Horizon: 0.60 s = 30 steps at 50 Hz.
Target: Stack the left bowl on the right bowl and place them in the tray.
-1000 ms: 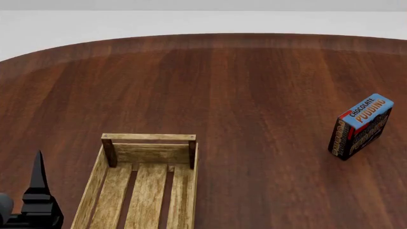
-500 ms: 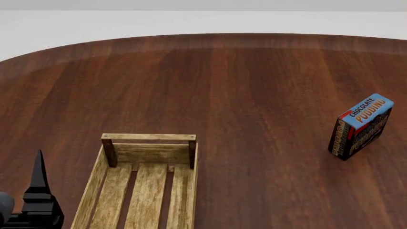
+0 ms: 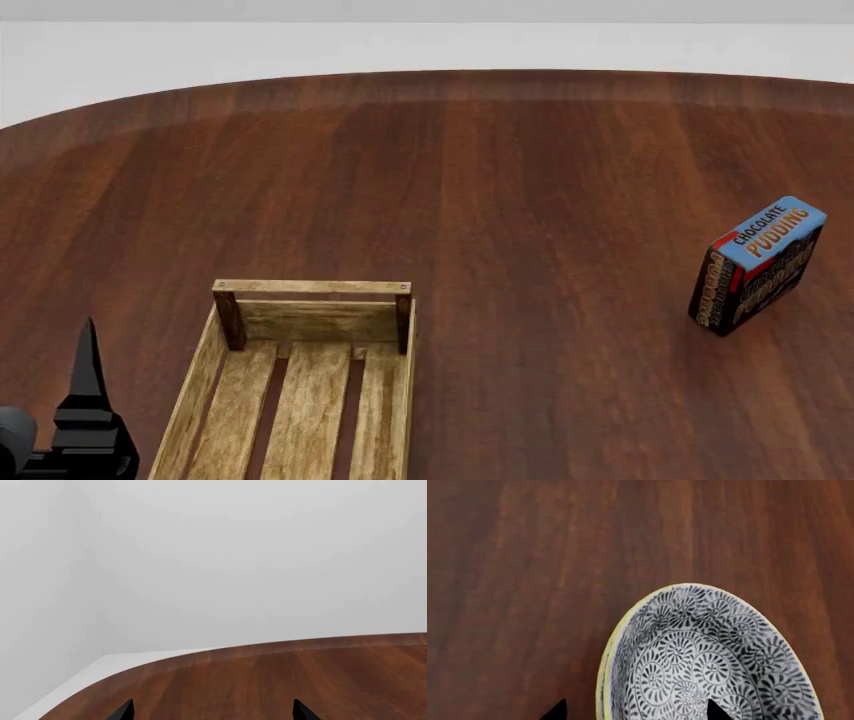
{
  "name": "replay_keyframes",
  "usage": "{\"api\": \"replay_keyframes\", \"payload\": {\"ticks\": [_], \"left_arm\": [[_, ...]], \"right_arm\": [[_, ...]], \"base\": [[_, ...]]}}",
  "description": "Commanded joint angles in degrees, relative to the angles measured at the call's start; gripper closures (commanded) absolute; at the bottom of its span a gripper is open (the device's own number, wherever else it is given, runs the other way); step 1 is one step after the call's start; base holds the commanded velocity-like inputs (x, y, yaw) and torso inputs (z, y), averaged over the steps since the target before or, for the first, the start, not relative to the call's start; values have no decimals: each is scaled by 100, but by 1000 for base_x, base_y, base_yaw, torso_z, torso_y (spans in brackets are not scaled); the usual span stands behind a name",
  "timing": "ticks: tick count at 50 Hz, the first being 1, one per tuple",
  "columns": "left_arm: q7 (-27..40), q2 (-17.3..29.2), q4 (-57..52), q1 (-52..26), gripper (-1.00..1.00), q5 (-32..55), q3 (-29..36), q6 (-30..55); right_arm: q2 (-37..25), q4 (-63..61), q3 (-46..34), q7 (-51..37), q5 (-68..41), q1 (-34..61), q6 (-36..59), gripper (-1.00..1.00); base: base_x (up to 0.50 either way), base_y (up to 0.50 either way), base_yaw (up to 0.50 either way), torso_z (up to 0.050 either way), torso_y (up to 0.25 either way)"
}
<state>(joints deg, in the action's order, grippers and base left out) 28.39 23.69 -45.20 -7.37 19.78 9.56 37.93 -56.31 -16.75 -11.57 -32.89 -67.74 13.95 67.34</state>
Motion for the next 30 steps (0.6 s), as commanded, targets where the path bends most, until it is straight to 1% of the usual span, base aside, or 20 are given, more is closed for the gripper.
{"api": "replay_keyframes", "payload": {"ticks": [1, 17, 21, 30], "left_arm": [[12, 13, 15, 7, -100, -1, 27, -25], [39, 29, 7, 25, -100, 22, 29, -42], [40, 31, 19, 39, -100, 28, 25, -67], [28, 36, 57, 67, -100, 45, 11, -145]], "right_arm": [[5, 24, -17, -13, 70, 40, 4, -100], [5, -176, -13, -258, -140, 200, 229, -100], [-16, -386, -9, -430, -329, 393, 447, -100], [17, -683, -95, -1030, -1073, 1261, 1306, -100]], "base": [[0, 0, 0, 0, 0], [0, 0, 0, 0, 0], [0, 0, 0, 0, 0], [0, 0, 0, 0, 0]]}}
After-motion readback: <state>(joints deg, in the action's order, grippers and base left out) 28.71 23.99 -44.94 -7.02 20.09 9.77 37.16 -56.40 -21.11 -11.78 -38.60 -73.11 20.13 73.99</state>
